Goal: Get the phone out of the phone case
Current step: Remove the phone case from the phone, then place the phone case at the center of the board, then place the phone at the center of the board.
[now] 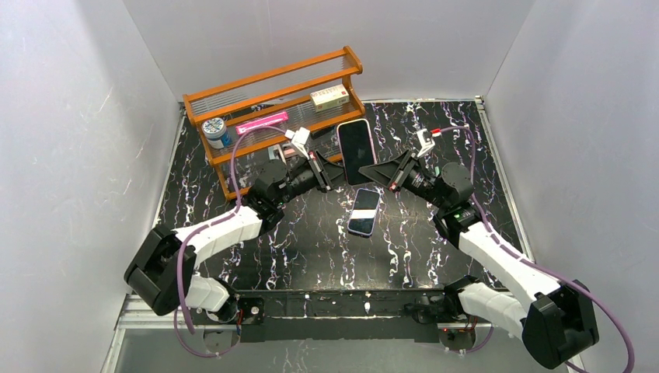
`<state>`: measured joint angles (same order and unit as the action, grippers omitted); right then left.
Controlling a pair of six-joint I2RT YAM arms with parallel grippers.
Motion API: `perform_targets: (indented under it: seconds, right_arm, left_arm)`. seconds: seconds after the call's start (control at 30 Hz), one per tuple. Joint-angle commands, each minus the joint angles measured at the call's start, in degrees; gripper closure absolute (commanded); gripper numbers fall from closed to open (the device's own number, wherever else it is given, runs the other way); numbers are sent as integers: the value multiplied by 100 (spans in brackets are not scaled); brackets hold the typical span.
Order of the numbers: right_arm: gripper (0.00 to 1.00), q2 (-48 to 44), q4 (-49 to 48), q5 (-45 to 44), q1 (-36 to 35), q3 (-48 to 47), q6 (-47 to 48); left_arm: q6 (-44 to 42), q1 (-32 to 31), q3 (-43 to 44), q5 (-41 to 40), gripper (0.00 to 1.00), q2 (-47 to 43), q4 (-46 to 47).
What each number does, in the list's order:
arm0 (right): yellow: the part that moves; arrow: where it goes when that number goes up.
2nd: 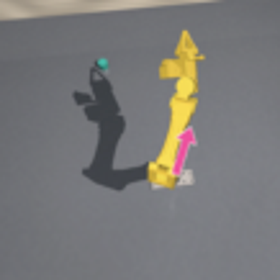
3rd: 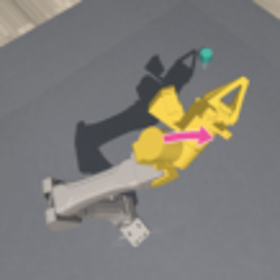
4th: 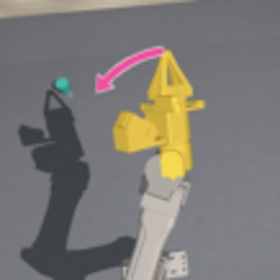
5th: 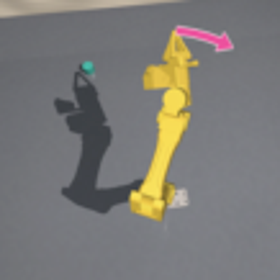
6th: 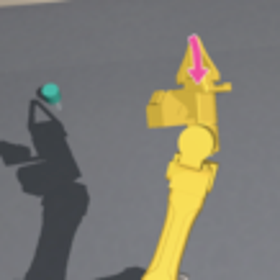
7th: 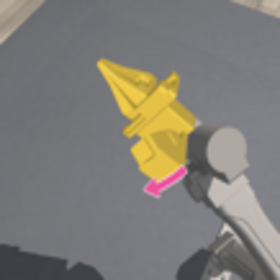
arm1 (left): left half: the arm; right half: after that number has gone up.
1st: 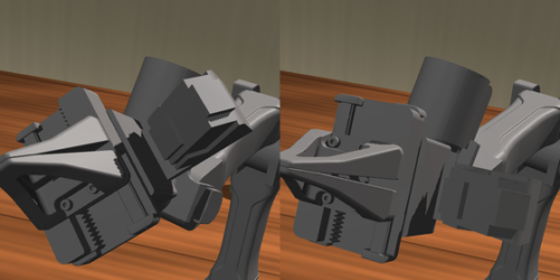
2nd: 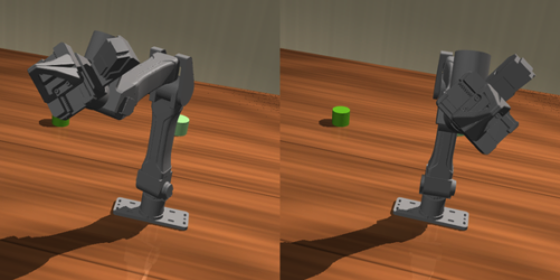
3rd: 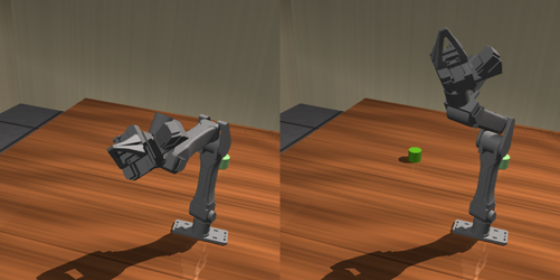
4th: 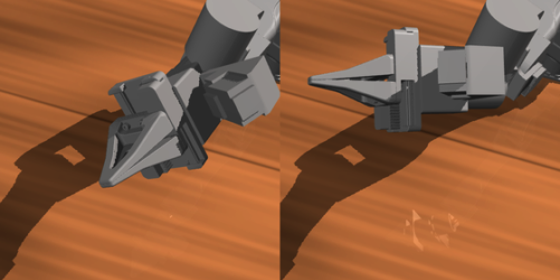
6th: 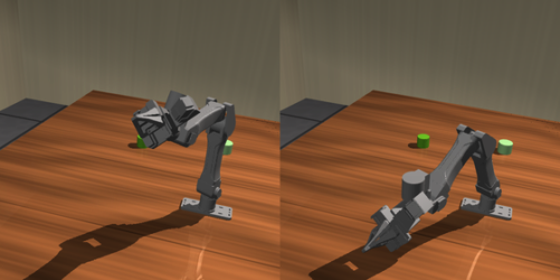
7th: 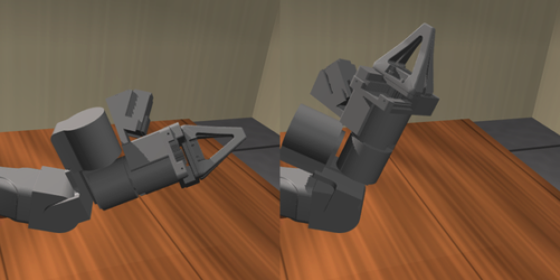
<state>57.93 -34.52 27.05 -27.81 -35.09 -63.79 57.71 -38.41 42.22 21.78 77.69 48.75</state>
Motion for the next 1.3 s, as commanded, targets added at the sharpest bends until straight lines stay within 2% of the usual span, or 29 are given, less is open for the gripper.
perform_targets:
  seconds: [0.0, 0.23, 0.4, 0.53, 0.67, 0.97, 1.07, 1.27]
  right_arm:
    - [99, -453, 556, 558, -88, -47, 190]
    - [99, -721, 1918, 666, -75, -94, 617]
    - [99, -690, 2204, 828, -21, -136, 701]
    - [99, -813, 2474, 538, 131, -194, 998]
    - [99, -872, 2617, 318, 532, -48, 1350]
    - [99, -289, 2442, 115, 1727, 314, 1737]
    - [99, 139, 2235, 125, 2038, 381, 1806]
    - [99, 997, 2254, -217, 2281, 264, 2402]
  left_arm:
    - [-354, 148, 492, -1317, 100, 85, 141]
    - [-573, 277, 848, -1856, 100, 425, -40]
    - [-696, 317, 1133, -1948, 100, 695, -41]
    - [-754, 375, 1149, -1766, 100, 734, -198]
    - [-1162, 396, 935, -1562, 100, 445, -1303]
    - [-2173, 430, 817, -1359, 100, -159, -4908]
    - [-2186, 431, 690, -1033, 100, -92, -5372]
    - [-2191, 431, 448, -643, 100, 142, -5537]
